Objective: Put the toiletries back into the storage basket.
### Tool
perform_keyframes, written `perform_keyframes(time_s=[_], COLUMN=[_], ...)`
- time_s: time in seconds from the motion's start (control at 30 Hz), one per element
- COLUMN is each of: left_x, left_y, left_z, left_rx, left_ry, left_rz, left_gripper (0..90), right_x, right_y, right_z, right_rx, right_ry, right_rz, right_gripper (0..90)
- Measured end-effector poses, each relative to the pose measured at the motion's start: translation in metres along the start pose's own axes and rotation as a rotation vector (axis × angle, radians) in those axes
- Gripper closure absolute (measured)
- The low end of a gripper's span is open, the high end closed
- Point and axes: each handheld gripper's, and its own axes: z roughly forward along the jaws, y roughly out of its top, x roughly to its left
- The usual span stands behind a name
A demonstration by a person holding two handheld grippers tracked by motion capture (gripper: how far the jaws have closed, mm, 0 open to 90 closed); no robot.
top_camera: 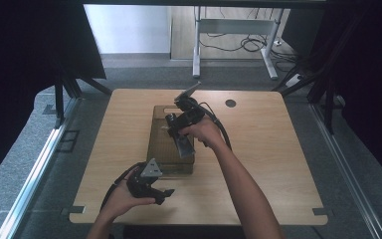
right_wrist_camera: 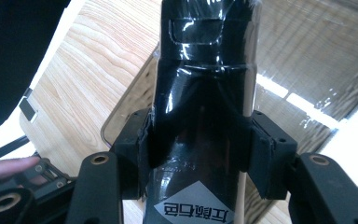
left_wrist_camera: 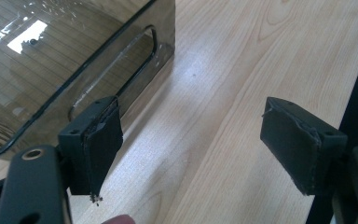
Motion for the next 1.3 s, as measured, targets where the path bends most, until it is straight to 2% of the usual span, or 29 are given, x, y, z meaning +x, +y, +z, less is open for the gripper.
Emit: perform_keyframes(time_s=[0.3,0.7,1.1,1.3], left_x=[-0.001,-0.005,-0.013,-0.014], left_y=[-0.001,0.0,0.003,0.003], left_z=[-0.006,-0.005,0.004,0.003], left_rx=[-0.016,-0.012,0.005,0.004], left_ry=[0.011,0.005,-0.015,-0.015], left_rz=[0.001,0.011,0.035,0.039], left_gripper=[20.9,20.9,20.9,20.9], right_x=[0.008,0.012,0.018,0.019], right_y=[0.006,0.009,0.014,0.017], right_z=[0.009,0.018,0.031,0.039], right_rx=[-0.001,-0.001,0.005,0.01], right_ry=[-0.006,-0.008,0.004,0.007], right_rz=[0.006,0.003,0.022,0.039], right_gripper=[47.2,47.2,47.2,47.2])
